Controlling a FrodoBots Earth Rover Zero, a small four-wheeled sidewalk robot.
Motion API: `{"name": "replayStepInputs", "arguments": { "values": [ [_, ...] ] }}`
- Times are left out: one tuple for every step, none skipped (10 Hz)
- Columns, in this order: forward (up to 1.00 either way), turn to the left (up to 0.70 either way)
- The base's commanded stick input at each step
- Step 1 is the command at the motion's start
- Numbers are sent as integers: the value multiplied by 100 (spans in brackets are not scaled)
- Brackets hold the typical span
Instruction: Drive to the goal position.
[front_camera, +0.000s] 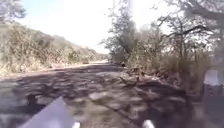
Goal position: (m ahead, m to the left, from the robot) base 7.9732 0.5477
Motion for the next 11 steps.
{"name": "replayStepInputs", "arguments": {
  "values": [
    [50,0],
    [50,0],
    [50,0],
    [50,0],
    [50,0],
    [50,0],
    [50,0],
    [50,0],
    [50,0],
    [50,0],
    [50,0]
  ]
}}
